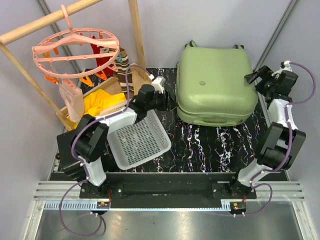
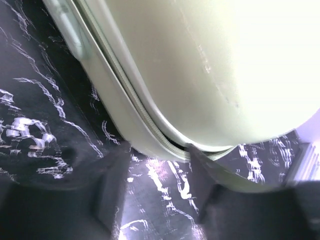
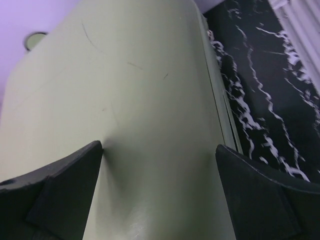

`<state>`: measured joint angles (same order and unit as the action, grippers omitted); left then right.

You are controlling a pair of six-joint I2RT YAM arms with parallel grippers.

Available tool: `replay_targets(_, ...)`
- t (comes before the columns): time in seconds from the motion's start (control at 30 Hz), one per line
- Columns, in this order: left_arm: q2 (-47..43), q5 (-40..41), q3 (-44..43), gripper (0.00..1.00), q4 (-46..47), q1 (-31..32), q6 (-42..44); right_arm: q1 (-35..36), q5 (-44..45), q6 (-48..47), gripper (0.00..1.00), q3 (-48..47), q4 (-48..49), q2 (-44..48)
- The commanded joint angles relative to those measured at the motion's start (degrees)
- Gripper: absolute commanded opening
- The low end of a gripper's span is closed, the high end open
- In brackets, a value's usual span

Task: Open, take out, and arrange the luggage
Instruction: Unzip the luggage

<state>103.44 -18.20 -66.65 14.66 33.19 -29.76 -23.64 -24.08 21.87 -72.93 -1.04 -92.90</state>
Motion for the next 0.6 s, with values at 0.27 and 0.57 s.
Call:
replay_targets(0.27,-19.1,5.2,4.0,0.84,-3.0,-0.8,5.9,1.8,-24.3,4.5,0.89,14.2,16.9,1.3)
replay_targets(0.57,-27.8,6.3,6.9,0.85,-5.8,-0.7,6.6,10.4,-12.8,11.4,0.88,29.9,17.4,14.1)
